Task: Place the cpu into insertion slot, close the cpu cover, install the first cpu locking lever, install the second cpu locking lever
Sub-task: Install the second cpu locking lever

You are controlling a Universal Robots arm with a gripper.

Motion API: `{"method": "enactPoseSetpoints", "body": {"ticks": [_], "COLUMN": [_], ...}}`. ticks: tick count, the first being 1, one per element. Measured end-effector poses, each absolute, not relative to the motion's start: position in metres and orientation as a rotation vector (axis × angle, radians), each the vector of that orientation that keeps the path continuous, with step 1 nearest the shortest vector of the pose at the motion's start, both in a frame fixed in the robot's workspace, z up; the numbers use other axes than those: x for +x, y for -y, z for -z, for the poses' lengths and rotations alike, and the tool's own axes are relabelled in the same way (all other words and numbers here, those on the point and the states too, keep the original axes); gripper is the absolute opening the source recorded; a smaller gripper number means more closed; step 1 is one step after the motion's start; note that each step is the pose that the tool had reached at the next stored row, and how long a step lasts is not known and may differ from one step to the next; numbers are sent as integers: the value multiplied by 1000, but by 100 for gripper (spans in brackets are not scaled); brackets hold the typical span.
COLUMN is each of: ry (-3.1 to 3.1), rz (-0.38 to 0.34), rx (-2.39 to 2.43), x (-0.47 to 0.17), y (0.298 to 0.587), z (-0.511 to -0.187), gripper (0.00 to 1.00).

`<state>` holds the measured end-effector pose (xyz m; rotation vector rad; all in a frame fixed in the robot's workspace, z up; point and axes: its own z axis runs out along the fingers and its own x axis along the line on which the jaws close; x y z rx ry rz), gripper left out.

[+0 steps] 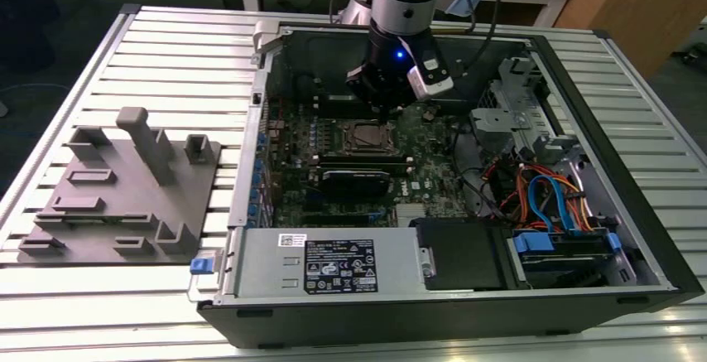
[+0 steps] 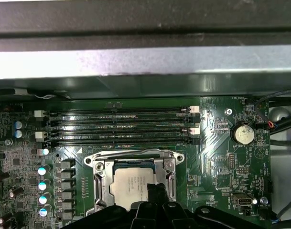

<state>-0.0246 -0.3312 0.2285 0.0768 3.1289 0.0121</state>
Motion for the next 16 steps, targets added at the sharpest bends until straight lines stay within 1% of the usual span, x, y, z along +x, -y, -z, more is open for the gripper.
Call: {"method": "enactPoseSetpoints", "body": {"ticks": [12, 16], "ry": [-3129, -3129], "rz": [-11, -11], "rx": [77, 77], "x": [-25, -25], "y": [332, 338], "z": [-229, -228], "gripper": [11, 11]}}
